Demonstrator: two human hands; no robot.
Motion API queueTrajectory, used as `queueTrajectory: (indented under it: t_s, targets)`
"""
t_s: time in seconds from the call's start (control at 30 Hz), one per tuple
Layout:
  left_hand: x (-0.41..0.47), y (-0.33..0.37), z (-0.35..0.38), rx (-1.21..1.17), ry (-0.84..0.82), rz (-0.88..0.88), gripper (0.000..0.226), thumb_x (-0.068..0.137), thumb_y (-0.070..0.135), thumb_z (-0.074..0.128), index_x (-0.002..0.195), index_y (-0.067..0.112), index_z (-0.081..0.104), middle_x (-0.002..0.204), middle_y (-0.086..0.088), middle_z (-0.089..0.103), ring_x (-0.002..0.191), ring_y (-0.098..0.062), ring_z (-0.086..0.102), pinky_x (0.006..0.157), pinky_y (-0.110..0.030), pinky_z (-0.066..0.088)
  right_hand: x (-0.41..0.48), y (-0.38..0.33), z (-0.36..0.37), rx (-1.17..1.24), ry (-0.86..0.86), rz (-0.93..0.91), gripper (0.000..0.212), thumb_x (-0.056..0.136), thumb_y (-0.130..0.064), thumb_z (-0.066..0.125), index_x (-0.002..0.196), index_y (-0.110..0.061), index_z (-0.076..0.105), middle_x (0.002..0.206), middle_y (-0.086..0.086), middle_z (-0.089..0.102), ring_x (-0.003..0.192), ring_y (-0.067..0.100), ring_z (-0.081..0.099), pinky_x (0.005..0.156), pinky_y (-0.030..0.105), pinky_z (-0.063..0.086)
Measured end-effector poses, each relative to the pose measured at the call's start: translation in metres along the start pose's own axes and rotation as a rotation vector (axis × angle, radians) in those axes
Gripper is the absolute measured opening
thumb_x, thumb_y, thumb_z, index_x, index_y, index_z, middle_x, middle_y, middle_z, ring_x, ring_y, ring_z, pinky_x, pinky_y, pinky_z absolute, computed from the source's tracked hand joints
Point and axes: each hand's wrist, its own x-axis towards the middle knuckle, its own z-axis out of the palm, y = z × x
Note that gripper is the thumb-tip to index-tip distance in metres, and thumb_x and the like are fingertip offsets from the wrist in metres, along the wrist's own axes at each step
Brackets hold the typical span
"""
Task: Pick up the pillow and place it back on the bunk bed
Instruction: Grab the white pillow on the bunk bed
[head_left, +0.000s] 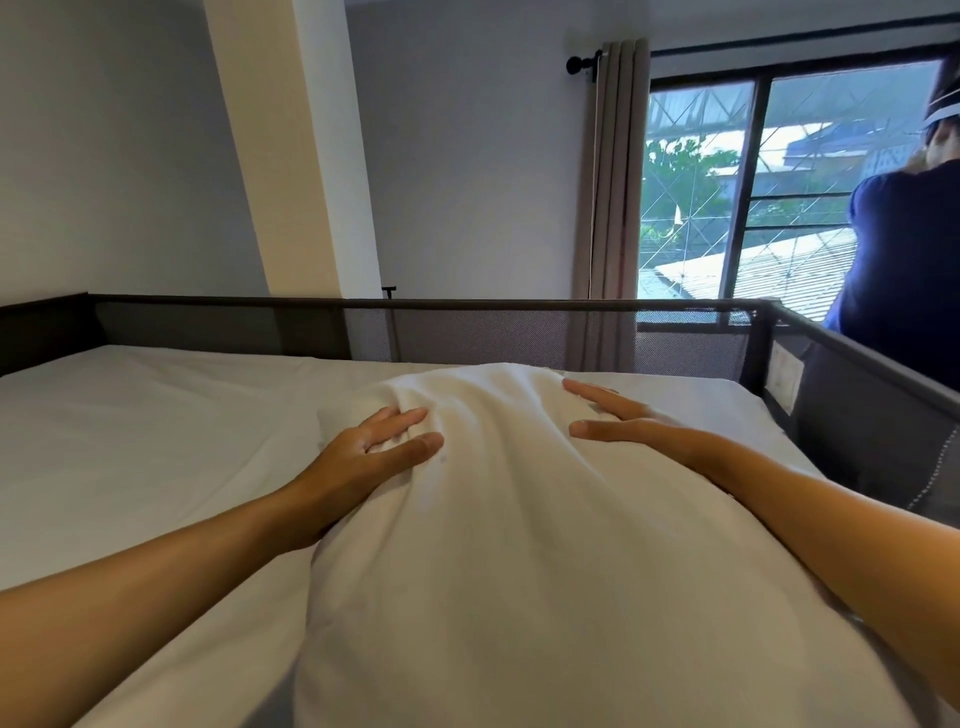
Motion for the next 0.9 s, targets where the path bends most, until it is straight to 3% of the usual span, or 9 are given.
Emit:
queueTrajectory:
  t_s: [0.23, 0.4, 0.5, 0.57, 0.7, 0.9]
  targets:
    - [-0.004, -0.005, 0.01, 0.01, -0.009, -0.031, 0.088, 0.051, 0.073, 0.065, 0.132, 0.045, 0.049, 0.154, 0.012, 0.03, 0.12, -0.009, 0.039, 0.104, -0.036, 0.034, 0.0, 0.01, 0.01, -0.079, -0.012, 0.026, 0.061, 0.071, -0.051, 0.067, 0.129, -0.049, 0.046, 0.143, -0.017, 0.037, 0.13, 0.003, 0.033, 0.099, 0.02, 0.021]
    - [0.0, 0.004, 0.01, 0.05, 0.049, 0.06, 0.083, 0.059, 0.066, 0.066, 0.136, 0.04, 0.047, 0.154, 0.012, 0.03, 0.132, -0.013, 0.037, 0.108, -0.037, 0.032, 0.001, -0.002, 0.009, -0.074, 0.034, -0.009, 0.054, 0.071, -0.055, 0.065, 0.122, -0.056, 0.046, 0.136, -0.023, 0.037, 0.117, -0.003, 0.039, 0.097, 0.024, 0.024]
    - [0.002, 0.013, 0.004, 0.09, 0.071, 0.117, 0.087, 0.057, 0.068, 0.065, 0.137, 0.041, 0.046, 0.154, 0.013, 0.031, 0.136, -0.015, 0.035, 0.11, -0.039, 0.031, 0.0, -0.014, 0.006, -0.106, 0.074, -0.039, 0.048, 0.071, -0.054, 0.065, 0.113, -0.064, 0.046, 0.125, -0.034, 0.037, 0.103, -0.015, 0.039, 0.097, 0.026, 0.025]
    - [0.004, 0.02, -0.001, 0.105, 0.099, 0.158, 0.084, 0.06, 0.065, 0.066, 0.137, 0.041, 0.045, 0.154, 0.013, 0.031, 0.136, -0.015, 0.035, 0.11, -0.04, 0.031, -0.001, -0.025, 0.001, -0.118, 0.1, -0.075, 0.047, 0.073, -0.051, 0.067, 0.114, -0.061, 0.048, 0.119, -0.04, 0.037, 0.101, -0.017, 0.039, 0.095, 0.026, 0.027]
    - [0.004, 0.037, -0.019, 0.122, 0.145, 0.235, 0.084, 0.06, 0.067, 0.065, 0.137, 0.043, 0.044, 0.153, 0.014, 0.031, 0.134, -0.015, 0.036, 0.108, -0.04, 0.032, -0.006, -0.059, -0.01, -0.213, 0.167, -0.202, 0.059, 0.072, -0.049, 0.069, 0.127, -0.047, 0.05, 0.131, -0.024, 0.041, 0.108, -0.011, 0.044, 0.099, 0.026, 0.031]
    - [-0.006, 0.081, -0.057, 0.114, 0.247, 0.418, 0.082, 0.053, 0.068, 0.066, 0.131, 0.045, 0.052, 0.15, 0.019, 0.034, 0.129, -0.004, 0.036, 0.103, -0.027, 0.026, -0.018, -0.129, -0.034, -0.364, 0.26, -0.374, 0.066, 0.072, -0.045, 0.073, 0.134, -0.039, 0.05, 0.14, -0.015, 0.037, 0.128, 0.004, 0.037, 0.109, 0.026, 0.024]
